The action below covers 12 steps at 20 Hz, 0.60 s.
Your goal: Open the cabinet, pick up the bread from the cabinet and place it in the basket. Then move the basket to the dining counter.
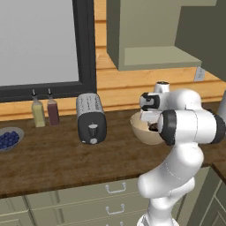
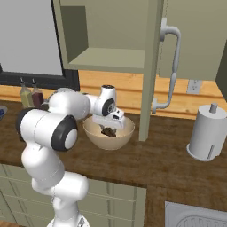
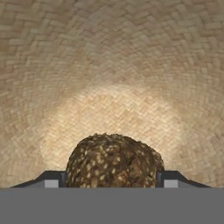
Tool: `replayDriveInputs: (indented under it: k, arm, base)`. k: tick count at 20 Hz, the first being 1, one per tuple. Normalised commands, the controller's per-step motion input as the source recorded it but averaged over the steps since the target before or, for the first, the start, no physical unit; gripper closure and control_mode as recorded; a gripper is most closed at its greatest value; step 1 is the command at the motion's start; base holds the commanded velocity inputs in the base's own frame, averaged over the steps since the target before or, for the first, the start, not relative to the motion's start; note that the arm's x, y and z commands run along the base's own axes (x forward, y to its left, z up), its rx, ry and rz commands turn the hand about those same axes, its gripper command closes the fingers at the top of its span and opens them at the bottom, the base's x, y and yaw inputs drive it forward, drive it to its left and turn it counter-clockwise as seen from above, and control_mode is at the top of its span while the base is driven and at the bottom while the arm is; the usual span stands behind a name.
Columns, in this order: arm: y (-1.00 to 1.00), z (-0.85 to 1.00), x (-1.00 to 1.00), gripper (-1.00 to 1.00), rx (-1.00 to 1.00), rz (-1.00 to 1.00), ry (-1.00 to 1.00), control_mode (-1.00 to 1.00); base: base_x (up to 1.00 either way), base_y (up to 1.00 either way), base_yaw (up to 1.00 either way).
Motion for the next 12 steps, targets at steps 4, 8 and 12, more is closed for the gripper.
replayDriveInputs:
  k: [4, 8, 12]
  arm:
    - [0.0, -0.29, 0.0, 1.0, 0.01, 0.0, 0.02, -1.0]
    - [0.0, -0.11, 0.0, 1.0, 0.0, 0.0, 0.0, -1.0]
    - [0.0, -0.01, 0.0, -1.0, 0.0, 0.0, 0.0, -1.0]
  base:
    - [0.0, 0.0, 0.0]
    - [0.0, 0.0, 0.0]
    - [0.0, 0.0, 0.0]
